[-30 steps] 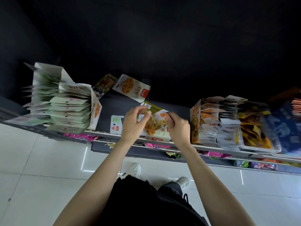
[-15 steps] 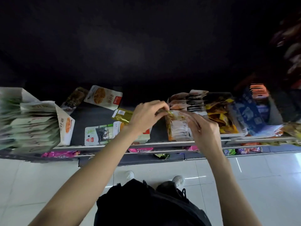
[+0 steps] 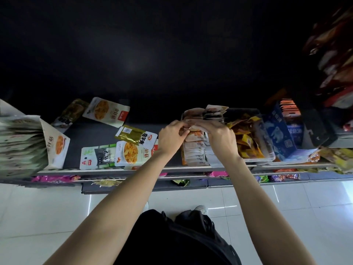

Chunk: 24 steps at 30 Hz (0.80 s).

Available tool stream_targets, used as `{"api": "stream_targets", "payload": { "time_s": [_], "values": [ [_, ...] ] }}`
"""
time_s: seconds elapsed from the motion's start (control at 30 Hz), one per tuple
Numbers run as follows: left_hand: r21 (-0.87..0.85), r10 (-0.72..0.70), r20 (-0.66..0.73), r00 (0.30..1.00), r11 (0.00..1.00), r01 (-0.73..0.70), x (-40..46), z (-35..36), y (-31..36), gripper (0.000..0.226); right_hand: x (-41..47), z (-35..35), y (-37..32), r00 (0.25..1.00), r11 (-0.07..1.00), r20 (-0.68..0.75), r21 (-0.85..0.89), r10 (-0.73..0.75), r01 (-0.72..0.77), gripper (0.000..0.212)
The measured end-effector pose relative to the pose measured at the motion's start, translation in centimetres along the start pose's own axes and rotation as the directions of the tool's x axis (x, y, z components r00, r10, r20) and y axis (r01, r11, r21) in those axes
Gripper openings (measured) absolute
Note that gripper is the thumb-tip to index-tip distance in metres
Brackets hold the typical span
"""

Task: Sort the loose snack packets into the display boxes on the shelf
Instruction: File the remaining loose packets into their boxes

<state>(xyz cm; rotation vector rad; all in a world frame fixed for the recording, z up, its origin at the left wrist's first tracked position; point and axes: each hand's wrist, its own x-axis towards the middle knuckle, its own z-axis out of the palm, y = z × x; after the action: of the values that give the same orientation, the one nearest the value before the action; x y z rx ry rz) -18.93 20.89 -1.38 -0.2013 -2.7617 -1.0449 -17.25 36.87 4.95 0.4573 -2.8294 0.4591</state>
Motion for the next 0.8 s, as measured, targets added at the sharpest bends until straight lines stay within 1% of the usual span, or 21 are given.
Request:
{"api": "stream_targets", "payload": {
  "time_s": [0.1,0.17,0.23,0.3,0.37,0.43,0.5,0.57,0.67,0.73,0.8],
  "values": [
    [0.005,0.005,0.009,1.0,1.0,-0.005,0.0,0.2,0.2,0.014,0.1,-0.3,-0.4,0.998,0.985,-0.041,-0.167,-0.043,0.036,0.047],
    [0.063,0.007,0.008,1.0,0.998,-0.007,0.4,0.4,0.2,0.017,0.0,-0.5,-0.5,0.994,0.97,-0.061,-0.23,-0.095,0.078,0.042],
    [0.133,-0.005,-0.014,1.0,0.991,0.007,0.7,0.6,0.1,0.018,-0.1,-0.1,-0.4,0.987,0.961,-0.08,-0.251,-0.14,0.116,0.041],
    [0.153,-0.022,-0.034,0.999,0.988,0.027,0.7,0.6,0.0,0.014,-0.2,0.9,-0.1,0.98,0.962,-0.078,-0.221,-0.181,0.16,0.049],
    [0.11,-0.033,-0.05,0.998,0.993,0.038,0.5,0.4,-0.3,0.009,-0.3,2.2,0.2,0.976,0.959,-0.026,-0.195,-0.215,0.206,0.052],
    [0.064,-0.016,-0.071,0.997,0.998,0.02,0.2,0.2,-0.6,0.01,-0.1,3.0,0.3,0.971,0.948,0.027,-0.212,-0.237,0.237,0.048],
    [0.038,0.025,-0.07,0.997,0.999,-0.023,-0.1,0.0,-0.8,0.009,0.3,3.5,0.1,0.972,0.952,0.079,-0.202,-0.22,0.232,0.044],
    [0.019,0.062,-0.048,0.997,0.998,-0.061,-0.2,-0.2,-0.9,0.009,0.7,4.1,0.1,0.975,0.962,0.146,-0.192,-0.166,0.192,0.047],
    [0.008,0.068,0.093,0.993,0.998,-0.069,-0.1,-0.2,-0.9,0.016,1.1,4.7,-0.1,0.955,0.972,0.294,-0.209,-0.043,0.108,0.041],
    [0.033,0.059,0.177,0.983,0.997,-0.065,0.0,-0.3,-1.0,0.024,1.2,4.8,-0.2,0.943,0.97,0.334,-0.23,0.005,0.077,0.041],
    [0.05,0.062,0.21,0.976,0.996,-0.074,-0.2,-0.7,-1.1,0.029,1.2,4.3,-0.6,0.943,0.959,0.332,-0.274,0.018,0.078,0.041]
  ]
}}
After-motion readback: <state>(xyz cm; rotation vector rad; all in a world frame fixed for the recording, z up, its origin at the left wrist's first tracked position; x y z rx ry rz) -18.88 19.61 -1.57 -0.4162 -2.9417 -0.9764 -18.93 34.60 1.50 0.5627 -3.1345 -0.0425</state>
